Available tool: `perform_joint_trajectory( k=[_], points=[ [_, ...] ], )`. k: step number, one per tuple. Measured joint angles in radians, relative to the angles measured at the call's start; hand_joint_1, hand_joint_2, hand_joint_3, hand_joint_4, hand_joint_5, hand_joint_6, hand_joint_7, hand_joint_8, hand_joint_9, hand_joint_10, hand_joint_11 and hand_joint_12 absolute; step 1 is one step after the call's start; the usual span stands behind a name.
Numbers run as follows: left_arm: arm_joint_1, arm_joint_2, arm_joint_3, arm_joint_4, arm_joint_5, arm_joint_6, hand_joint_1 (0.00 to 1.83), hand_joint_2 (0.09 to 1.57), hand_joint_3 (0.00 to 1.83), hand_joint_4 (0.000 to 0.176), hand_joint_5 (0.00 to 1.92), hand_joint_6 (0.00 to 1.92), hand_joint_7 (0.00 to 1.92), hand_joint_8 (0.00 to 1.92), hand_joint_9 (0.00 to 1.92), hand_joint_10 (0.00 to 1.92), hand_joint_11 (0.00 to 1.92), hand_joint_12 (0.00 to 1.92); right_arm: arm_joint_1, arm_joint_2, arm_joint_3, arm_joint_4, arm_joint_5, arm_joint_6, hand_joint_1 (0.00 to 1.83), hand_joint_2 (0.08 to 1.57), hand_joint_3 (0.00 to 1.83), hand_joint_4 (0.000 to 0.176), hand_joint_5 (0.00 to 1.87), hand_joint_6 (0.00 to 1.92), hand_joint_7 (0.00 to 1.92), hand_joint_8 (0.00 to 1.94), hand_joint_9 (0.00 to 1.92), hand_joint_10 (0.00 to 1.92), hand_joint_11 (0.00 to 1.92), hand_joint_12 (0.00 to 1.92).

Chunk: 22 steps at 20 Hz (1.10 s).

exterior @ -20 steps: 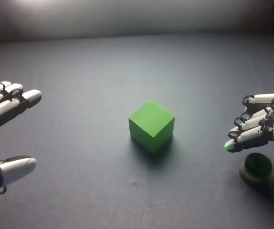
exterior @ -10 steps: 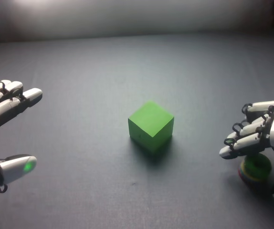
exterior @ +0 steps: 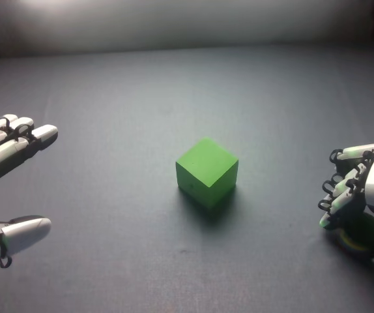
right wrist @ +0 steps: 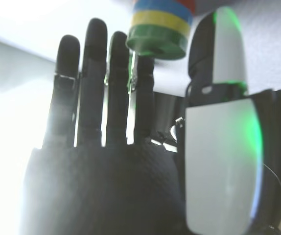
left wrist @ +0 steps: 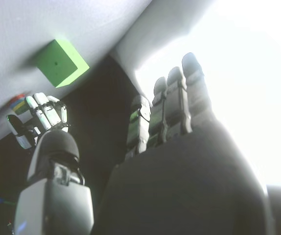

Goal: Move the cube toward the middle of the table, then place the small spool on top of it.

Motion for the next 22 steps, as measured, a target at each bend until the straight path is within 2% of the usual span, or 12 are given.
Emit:
perform_joint_trajectory(
  k=[5, 7, 9, 10, 11, 12, 15, 16, 17, 19, 21, 22],
  points=[
    [0.0, 0.0, 0.0, 0.0, -0.001, -0.001, 0.24, 1.26, 0.0, 0.142, 0.07, 0.0, 0.07, 0.0, 0.05, 0.0, 0.0, 0.23, 0.0, -0.001, 0.004, 0.0, -0.003, 0.0, 1.16, 0.97, 0.0, 0.0, 0.92, 0.0, 0.92, 0.01, 0.93, 0.2, 0.42, 1.3],
    [0.0, 0.0, 0.0, 0.0, -0.001, -0.003, 0.23, 1.26, 0.0, 0.142, 0.07, 0.0, 0.08, 0.0, 0.05, 0.0, 0.0, 0.24, 0.0, -0.001, 0.006, 0.0, -0.003, 0.0, 1.18, 0.97, 0.0, 0.0, 0.92, 0.0, 0.96, 0.01, 0.84, 0.7, 0.57, 1.34],
    [0.0, 0.0, 0.0, 0.0, -0.001, -0.005, 0.25, 1.26, 0.0, 0.144, 0.07, 0.0, 0.07, 0.0, 0.05, 0.0, 0.0, 0.2, 0.0, -0.001, 0.007, 0.0, -0.005, -0.003, 1.17, 0.99, 0.0, 0.0, 0.95, 0.0, 0.99, 0.02, 0.77, 1.17, 0.71, 1.55],
    [0.0, 0.0, 0.0, 0.0, -0.001, -0.005, 0.23, 1.26, 0.0, 0.148, 0.07, 0.0, 0.08, 0.0, 0.05, 0.0, 0.0, 0.2, 0.0, -0.001, 0.007, 0.0, -0.006, -0.003, 1.16, 1.03, 0.01, 0.0, 1.11, 0.55, 1.02, 0.04, 0.77, 1.3, 0.74, 1.63],
    [0.0, 0.0, 0.0, 0.0, -0.001, -0.007, 0.23, 1.27, 0.0, 0.143, 0.07, 0.0, 0.08, 0.0, 0.05, 0.0, 0.0, 0.2, 0.0, -0.001, 0.007, 0.001, -0.006, -0.003, 1.23, 1.08, 0.01, 0.0, 1.12, 0.56, 0.97, 0.96, 0.83, 1.29, 0.77, 1.62],
    [0.0, 0.0, 0.0, 0.0, -0.001, -0.007, 0.22, 1.27, 0.0, 0.145, 0.07, 0.0, 0.08, 0.0, 0.06, 0.0, 0.0, 0.23, 0.0, -0.001, 0.008, 0.001, -0.006, -0.004, 1.25, 1.09, 0.0, 0.0, 1.12, 0.57, 0.97, 1.13, 0.86, 1.26, 0.76, 1.58],
    [0.0, 0.0, 0.0, 0.0, -0.001, -0.007, 0.22, 1.26, 0.0, 0.138, 0.08, 0.0, 0.07, 0.0, 0.05, 0.0, 0.0, 0.21, 0.0, -0.001, 0.008, 0.002, -0.006, -0.005, 1.27, 1.07, 0.0, 0.0, 1.15, 0.51, 1.05, 1.11, 0.94, 1.39, 0.8, 1.69],
    [0.0, 0.0, 0.0, 0.001, -0.001, -0.008, 0.2, 1.27, 0.0, 0.125, 0.08, 0.0, 0.08, 0.0, 0.06, 0.0, 0.0, 0.26, 0.0, -0.001, 0.01, 0.001, -0.007, -0.005, 1.27, 1.07, 0.0, 0.0, 1.14, 0.53, 1.06, 1.08, 0.94, 1.39, 0.82, 1.7],
    [0.0, -0.001, 0.0, 0.0, -0.001, -0.008, 0.2, 1.27, 0.0, 0.132, 0.08, 0.0, 0.08, 0.0, 0.06, 0.0, 0.0, 0.27, 0.0, -0.001, 0.01, 0.002, -0.008, -0.005, 1.26, 1.07, 0.0, 0.0, 1.12, 0.6, 1.08, 1.01, 0.96, 1.27, 0.81, 1.63],
    [0.0, -0.002, 0.0, 0.002, -0.002, -0.008, 0.22, 1.26, 0.0, 0.107, 0.09, 0.0, 0.08, 0.0, 0.05, 0.0, 0.0, 0.27, 0.0, -0.001, 0.01, 0.001, -0.008, -0.01, 1.26, 1.07, 0.0, 0.0, 1.09, 0.64, 1.07, 1.02, 0.96, 1.21, 0.73, 1.59],
    [0.0, -0.002, 0.0, 0.001, -0.001, -0.008, 0.24, 1.27, 0.0, 0.118, 0.09, 0.0, 0.08, 0.0, 0.05, 0.0, 0.0, 0.27, 0.008, -0.001, 0.01, -0.002, -0.012, -0.019, 1.27, 1.06, 0.0, 0.0, 1.16, 0.52, 1.08, 1.02, 1.0, 1.06, 0.73, 1.5],
    [0.0, -0.002, 0.0, 0.001, -0.001, -0.008, 0.24, 1.27, 0.0, 0.129, 0.09, 0.0, 0.09, 0.0, 0.06, 0.0, 0.0, 0.29, 0.016, -0.001, 0.01, -0.007, -0.016, -0.027, 1.27, 1.08, 0.0, 0.0, 1.18, 0.42, 1.0, 1.19, 0.93, 1.31, 0.76, 1.72]
  ],
)
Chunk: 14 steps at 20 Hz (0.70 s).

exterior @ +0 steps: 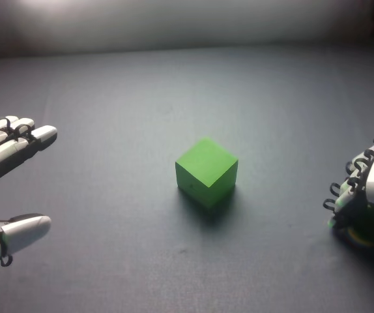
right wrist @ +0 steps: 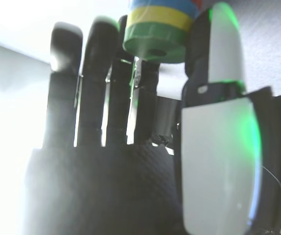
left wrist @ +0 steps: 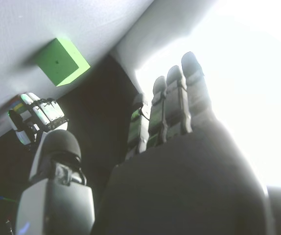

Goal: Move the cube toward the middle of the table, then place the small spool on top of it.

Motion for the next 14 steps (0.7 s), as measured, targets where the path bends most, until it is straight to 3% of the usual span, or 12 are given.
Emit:
perform_joint_trajectory(
  k=[1, 2, 3, 4, 5, 6, 7, 9, 11, 12, 13, 14],
  points=[
    [0.0, 0.0, 0.0, 0.001, 0.0, 0.0, 0.24, 1.26, 0.0, 0.133, 0.09, 0.0, 0.09, 0.0, 0.06, 0.0, 0.0, 0.29, 0.015, 0.0, 0.001, 0.001, 0.003, -0.003, 1.21, 1.06, 0.0, 0.0, 1.13, 0.68, 0.88, 1.33, 0.91, 1.66, 0.86, 1.88],
    [0.0, 0.0, 0.0, 0.001, 0.0, 0.0, 0.22, 1.26, 0.0, 0.129, 0.09, 0.0, 0.09, 0.0, 0.05, 0.0, 0.0, 0.29, 0.025, 0.0, 0.002, 0.0, 0.008, -0.003, 1.19, 1.06, 0.0, 0.0, 1.1, 0.77, 0.85, 1.41, 0.91, 1.8, 0.94, 1.91],
    [0.0, 0.0, 0.0, 0.001, 0.0, 0.0, 0.23, 1.26, 0.0, 0.127, 0.1, 0.0, 0.09, 0.0, 0.05, 0.0, 0.0, 0.32, 0.039, 0.0, 0.003, 0.002, 0.017, -0.004, 1.25, 1.1, 0.0, 0.0, 1.08, 0.66, 0.94, 1.29, 0.89, 1.57, 0.82, 1.79],
    [0.0, 0.0, 0.0, 0.0, 0.0, 0.0, 0.23, 1.25, 0.0, 0.127, 0.1, 0.0, 0.09, 0.0, 0.04, 0.0, 0.0, 0.32, 0.051, -0.003, 0.006, 0.001, 0.026, -0.005, 1.26, 1.1, 0.0, 0.0, 1.08, 0.63, 0.97, 1.24, 0.93, 1.44, 0.87, 1.76],
    [0.0, 0.0, 0.0, 0.0, 0.0, -0.001, 0.23, 1.26, 0.0, 0.125, 0.1, 0.0, 0.08, 0.0, 0.03, 0.0, 0.0, 0.29, 0.067, -0.011, 0.013, 0.002, 0.034, -0.007, 1.26, 1.11, 0.0, 0.0, 1.08, 0.62, 0.95, 1.28, 0.92, 1.48, 0.89, 1.8],
    [0.0, -0.002, 0.002, 0.001, -0.001, -0.003, 0.25, 1.27, 0.0, 0.123, 0.09, 0.0, 0.08, 0.0, 0.05, 0.01, 0.0, 0.3, 0.081, -0.017, 0.018, 0.001, 0.036, -0.007, 1.19, 1.09, 0.0, 0.0, 1.04, 0.83, 0.84, 1.35, 0.83, 1.7, 0.85, 1.9],
    [0.0, -0.005, 0.004, 0.002, -0.001, -0.004, 0.26, 1.28, 0.0, 0.126, 0.09, 0.0, 0.09, 0.0, 0.06, 0.01, 0.0, 0.31, 0.092, -0.023, 0.024, -0.006, 0.037, -0.006, 1.23, 1.14, 0.0, 0.0, 1.0, 0.76, 0.86, 1.41, 0.78, 1.69, 0.76, 1.92],
    [0.0, -0.006, 0.004, 0.001, 0.001, -0.004, 0.26, 1.27, 0.0, 0.141, 0.09, 0.0, 0.08, 0.0, 0.05, 0.0, 0.0, 0.26, 0.129, -0.05, 0.045, -0.012, 0.036, -0.008, 1.16, 1.11, 0.0, 0.0, 0.99, 0.96, 0.81, 1.44, 0.76, 1.69, 0.71, 1.92],
    [0.0, -0.006, 0.004, 0.001, 0.001, -0.004, 0.28, 1.27, 0.0, 0.142, 0.09, 0.0, 0.08, 0.0, 0.05, 0.0, 0.0, 0.26, 0.165, -0.084, 0.069, -0.019, 0.035, -0.01, 1.25, 1.14, 0.0, 0.0, 1.0, 0.74, 0.9, 1.38, 0.76, 1.6, 0.67, 1.92],
    [0.0, -0.006, 0.006, 0.004, 0.0, -0.004, 0.25, 1.26, 0.0, 0.146, 0.09, 0.0, 0.08, 0.0, 0.05, 0.0, 0.0, 0.27, 0.174, -0.094, 0.074, -0.023, 0.038, -0.01, 1.26, 1.13, 0.0, 0.0, 1.03, 0.65, 0.93, 1.34, 0.8, 1.51, 0.65, 1.86],
    [0.0, -0.006, 0.008, 0.003, 0.001, -0.005, 0.25, 1.26, 0.0, 0.153, 0.09, 0.0, 0.08, 0.0, 0.05, 0.0, 0.0, 0.28, 0.187, -0.108, 0.079, -0.038, 0.035, -0.01, 1.27, 1.11, 0.0, 0.0, 1.05, 0.62, 0.99, 1.23, 0.84, 1.29, 0.66, 1.68],
    [0.0, -0.006, 0.008, 0.0, 0.0, -0.006, 0.26, 1.27, 0.0, 0.15, 0.1, 0.0, 0.08, 0.0, 0.05, 0.0, 0.0, 0.28, 0.199, -0.119, 0.086, -0.048, 0.035, -0.01, 1.27, 1.11, 0.0, 0.0, 1.06, 0.58, 0.98, 1.25, 0.85, 1.25, 0.64, 1.69]
  ],
)
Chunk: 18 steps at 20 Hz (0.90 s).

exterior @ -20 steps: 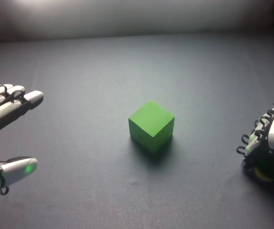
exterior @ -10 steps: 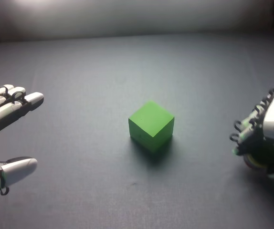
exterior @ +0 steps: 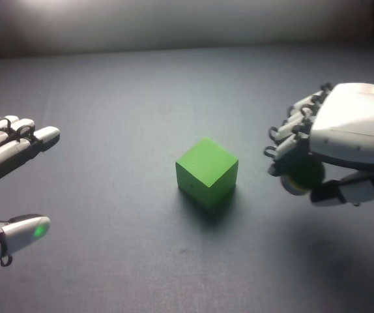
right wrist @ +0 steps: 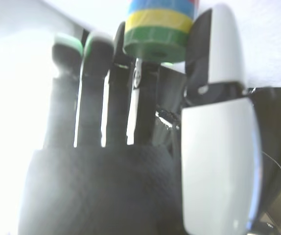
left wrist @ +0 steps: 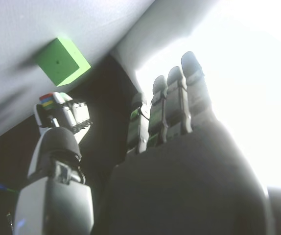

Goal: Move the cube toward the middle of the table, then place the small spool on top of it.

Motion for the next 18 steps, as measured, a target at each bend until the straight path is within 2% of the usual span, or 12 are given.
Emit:
perform_joint_trajectory(
  k=[2, 3, 5, 6, 7, 8, 9, 10, 12, 16, 17, 18],
  points=[
    [0.0, 0.0, 0.003, 0.002, 0.0, -0.002, 0.25, 1.26, 0.0, 0.151, 0.09, 0.0, 0.08, 0.0, 0.05, 0.0, 0.0, 0.27, 0.023, -0.021, 0.015, -0.008, -0.004, 0.0, 1.27, 1.08, 0.0, 0.0, 1.02, 0.73, 1.11, 0.96, 0.99, 0.86, 0.76, 1.32],
    [0.0, 0.0, 0.003, 0.002, 0.0, -0.002, 0.27, 1.25, 0.0, 0.143, 0.1, 0.0, 0.09, 0.0, 0.05, 0.0, 0.0, 0.28, 0.031, -0.03, 0.023, -0.009, -0.004, 0.0, 1.37, 1.06, 0.0, 0.0, 1.06, 0.61, 1.12, 0.86, 1.01, 1.06, 0.78, 1.21],
    [0.0, -0.001, 0.003, 0.002, 0.0, -0.002, 0.23, 1.26, 0.0, 0.142, 0.08, 0.01, 0.07, 0.0, 0.04, 0.0, 0.0, 0.27, 0.05, -0.053, 0.042, -0.008, -0.01, 0.0, 1.38, 1.1, 0.0, 0.0, 0.99, 0.99, 1.04, 0.77, 0.91, 1.16, 0.7, 0.91],
    [0.0, -0.002, 0.003, 0.002, 0.001, -0.002, 0.24, 1.26, 0.0, 0.144, 0.09, 0.0, 0.07, 0.0, 0.04, 0.0, 0.0, 0.25, 0.062, -0.066, 0.05, -0.01, -0.012, 0.0, 1.27, 1.09, 0.0, 0.0, 1.02, 1.0, 1.05, 0.78, 0.95, 0.57, 0.7, 0.86],
    [0.0, -0.003, 0.004, 0.001, 0.0, -0.003, 0.24, 1.26, 0.0, 0.146, 0.09, 0.0, 0.06, 0.0, 0.03, 0.0, 0.0, 0.22, 0.075, -0.078, 0.057, -0.01, -0.015, 0.0, 1.25, 1.07, 0.0, 0.0, 1.07, 0.8, 1.1, 0.84, 1.04, 0.4, 0.68, 1.01],
    [0.0, -0.003, 0.004, 0.002, 0.0, -0.003, 0.24, 1.26, 0.0, 0.147, 0.09, 0.0, 0.07, 0.0, 0.04, 0.0, 0.0, 0.23, 0.09, -0.092, 0.066, -0.008, -0.013, 0.0, 1.35, 1.06, 0.0, 0.0, 1.11, 0.8, 1.2, 0.61, 0.92, 0.94, 0.39, 0.93],
    [0.0, -0.003, 0.004, 0.002, 0.0, -0.003, 0.24, 1.26, 0.0, 0.144, 0.09, 0.0, 0.07, 0.0, 0.04, 0.0, 0.0, 0.25, 0.097, -0.099, 0.071, -0.008, -0.013, 0.0, 1.38, 1.06, 0.0, 0.0, 1.11, 0.86, 1.21, 0.56, 0.89, 1.05, 0.37, 1.01],
    [0.0, -0.003, 0.006, 0.003, 0.0, -0.004, 0.25, 1.26, 0.0, 0.138, 0.08, 0.0, 0.07, 0.0, 0.04, 0.0, 0.0, 0.22, 0.106, -0.111, 0.077, -0.008, -0.014, 0.0, 1.28, 1.06, 0.0, 0.0, 1.15, 0.63, 1.12, 0.84, 0.87, 0.97, 0.46, 1.44],
    [0.0, -0.004, 0.006, 0.0, 0.0, -0.004, 0.23, 1.26, 0.0, 0.152, 0.07, 0.0, 0.07, 0.0, 0.05, 0.0, 0.0, 0.26, 0.119, -0.132, 0.091, -0.011, -0.013, 0.0, 1.24, 1.1, 0.0, 0.0, 1.0, 0.81, 1.06, 1.01, 0.88, 0.87, 0.5, 1.56],
    [0.0, -0.004, 0.006, 0.002, 0.0, -0.005, 0.23, 1.26, 0.0, 0.135, 0.08, 0.0, 0.06, 0.0, 0.04, 0.0, 0.0, 0.28, 0.156, -0.172, 0.122, -0.013, -0.023, 0.0, 1.22, 1.13, 0.0, 0.0, 0.95, 0.92, 0.99, 1.11, 0.89, 0.74, 0.41, 1.55],
    [0.0, -0.004, 0.006, 0.002, 0.0, -0.006, 0.23, 1.26, 0.0, 0.146, 0.08, 0.0, 0.07, 0.0, 0.05, 0.0, 0.0, 0.31, 0.164, -0.178, 0.126, -0.011, -0.023, 0.0, 1.23, 1.11, 0.0, 0.0, 1.02, 0.95, 0.99, 0.95, 0.92, 0.53, 0.41, 1.44],
    [0.0, -0.005, 0.01, 0.005, 0.001, -0.008, 0.22, 1.26, 0.0, 0.159, 0.06, 0.0, 0.06, 0.0, 0.05, 0.0, 0.0, 0.28, 0.169, -0.185, 0.131, -0.01, -0.02, 0.0, 1.23, 1.09, 0.0, 0.0, 1.07, 0.78, 1.02, 0.99, 0.98, 0.53, 0.48, 1.47]
  ],
)
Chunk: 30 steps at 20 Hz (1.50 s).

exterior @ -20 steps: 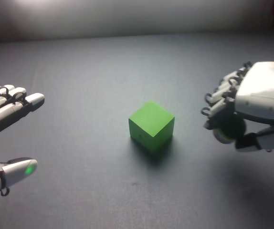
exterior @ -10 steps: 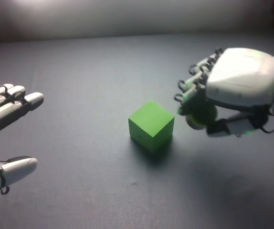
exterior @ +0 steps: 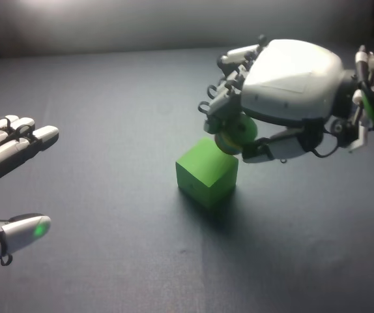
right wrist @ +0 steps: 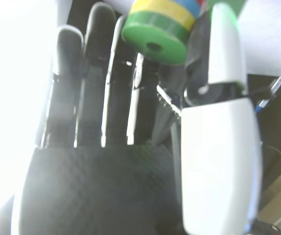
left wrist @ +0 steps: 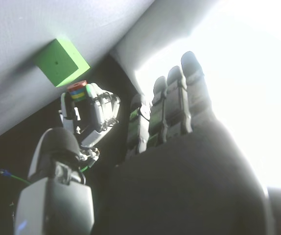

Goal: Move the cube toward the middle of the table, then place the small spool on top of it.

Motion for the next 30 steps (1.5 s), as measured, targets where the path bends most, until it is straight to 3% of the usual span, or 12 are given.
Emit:
perform_joint_trajectory(
  k=[1, 2, 3, 4, 5, 7, 11, 13, 16, 21, 25, 30],
  points=[
    [0.0, 0.0, 0.0, -0.002, -0.001, -0.001, 0.25, 1.26, 0.0, 0.159, 0.06, 0.0, 0.06, 0.0, 0.05, 0.0, 0.0, 0.27, 0.004, -0.008, 0.005, 0.001, -0.001, 0.0, 1.24, 1.08, 0.0, 0.002, 1.09, 0.74, 1.04, 0.98, 0.98, 0.53, 0.48, 1.48],
    [0.0, -0.002, 0.005, -0.001, 0.0, -0.004, 0.25, 1.25, 0.0, 0.155, 0.07, 0.0, 0.07, 0.0, 0.06, 0.0, 0.0, 0.29, 0.005, -0.02, 0.01, 0.001, -0.006, 0.0, 1.35, 1.07, 0.0, 0.0, 1.12, 0.73, 1.11, 0.74, 0.91, 1.06, 0.51, 1.43],
    [0.0, -0.005, 0.006, -0.005, -0.003, -0.004, 0.23, 1.26, 0.0, 0.156, 0.06, 0.0, 0.06, 0.0, 0.05, 0.0, 0.0, 0.28, 0.005, -0.031, 0.015, -0.002, -0.014, 0.0, 1.26, 1.07, 0.0, 0.01, 1.1, 0.78, 1.08, 0.82, 0.9, 0.74, 0.52, 1.34],
    [0.0, -0.006, 0.005, -0.004, -0.002, -0.004, 0.23, 1.25, 0.0, 0.158, 0.06, 0.0, 0.07, 0.0, 0.04, 0.0, 0.0, 0.26, 0.005, -0.039, 0.017, -0.003, -0.02, -0.001, 1.35, 1.07, 0.0, 0.0, 1.1, 0.75, 1.12, 0.73, 0.92, 1.07, 0.57, 1.27],
    [0.0, -0.006, 0.005, 0.0, 0.0, -0.004, 0.22, 1.22, 0.0, 0.16, 0.06, 0.0, 0.06, 0.0, 0.02, 0.0, 0.0, 0.24, 0.005, -0.043, 0.019, -0.005, -0.026, 0.0, 1.27, 1.05, 0.0, 0.003, 1.16, 0.71, 1.09, 0.76, 0.94, 0.65, 0.6, 1.21],
    [0.0, -0.006, 0.005, -0.003, -0.001, -0.004, 0.25, 1.22, 0.0, 0.164, 0.07, 0.0, 0.07, 0.0, 0.05, 0.0, 0.0, 0.23, 0.005, -0.046, 0.019, -0.01, -0.032, -0.001, 1.27, 1.03, 0.0, 0.0, 1.27, 0.35, 1.13, 0.86, 1.1, 0.57, 0.7, 1.4],
    [0.0, -0.006, 0.005, -0.001, -0.001, -0.004, 0.24, 1.23, 0.0, 0.124, 0.07, 0.0, 0.08, 0.0, 0.05, 0.0, 0.0, 0.24, 0.005, -0.045, 0.013, -0.014, -0.032, -0.001, 1.28, 1.03, 0.0, 0.0, 1.42, 0.01, 1.09, 1.0, 1.01, 1.09, 0.75, 1.61],
    [0.0, -0.006, 0.005, -0.002, -0.001, -0.004, 0.25, 1.23, 0.0, 0.138, 0.08, 0.0, 0.08, 0.0, 0.05, 0.0, 0.0, 0.21, 0.009, -0.045, 0.006, -0.023, -0.032, -0.001, 1.26, 1.01, 0.0, 0.0, 1.45, 0.04, 1.15, 0.78, 0.98, 0.76, 0.62, 1.43],
    [0.0, -0.006, 0.005, -0.003, -0.001, -0.004, 0.26, 1.23, 0.0, 0.137, 0.08, 0.0, 0.08, 0.0, 0.05, 0.0, 0.0, 0.21, 0.013, -0.045, 0.001, -0.026, -0.033, -0.001, 1.27, 1.04, 0.0, 0.0, 1.24, 0.65, 1.05, 0.74, 1.06, 0.14, 0.53, 1.2],
    [0.0, -0.006, 0.005, -0.005, -0.001, -0.005, 0.24, 1.22, 0.0, 0.155, 0.07, 0.0, 0.07, 0.0, 0.04, 0.0, 0.0, 0.22, 0.029, -0.045, -0.006, -0.043, -0.037, -0.001, 1.27, 1.02, 0.0, 0.0, 1.27, 0.4, 1.21, 0.69, 1.27, 0.1, 0.69, 1.23],
    [0.0, -0.006, 0.005, -0.004, -0.002, -0.008, 0.26, 1.22, 0.0, 0.119, 0.08, 0.0, 0.08, 0.0, 0.03, 0.0, 0.0, 0.24, 0.029, -0.045, -0.005, -0.047, -0.039, -0.001, 1.27, 1.01, 0.0, 0.0, 1.31, 0.26, 1.24, 0.68, 1.29, 0.1, 0.59, 1.29],
    [0.0, -0.006, 0.005, -0.004, -0.002, -0.008, 0.24, 1.23, 0.0, 0.126, 0.06, 0.0, 0.08, 0.0, 0.05, 0.0, 0.0, 0.26, 0.029, -0.046, -0.005, -0.047, -0.04, -0.001, 1.3, 1.02, 0.0, 0.0, 1.39, 0.0, 1.17, 0.9, 1.06, 0.97, 0.76, 1.52]
  ],
)
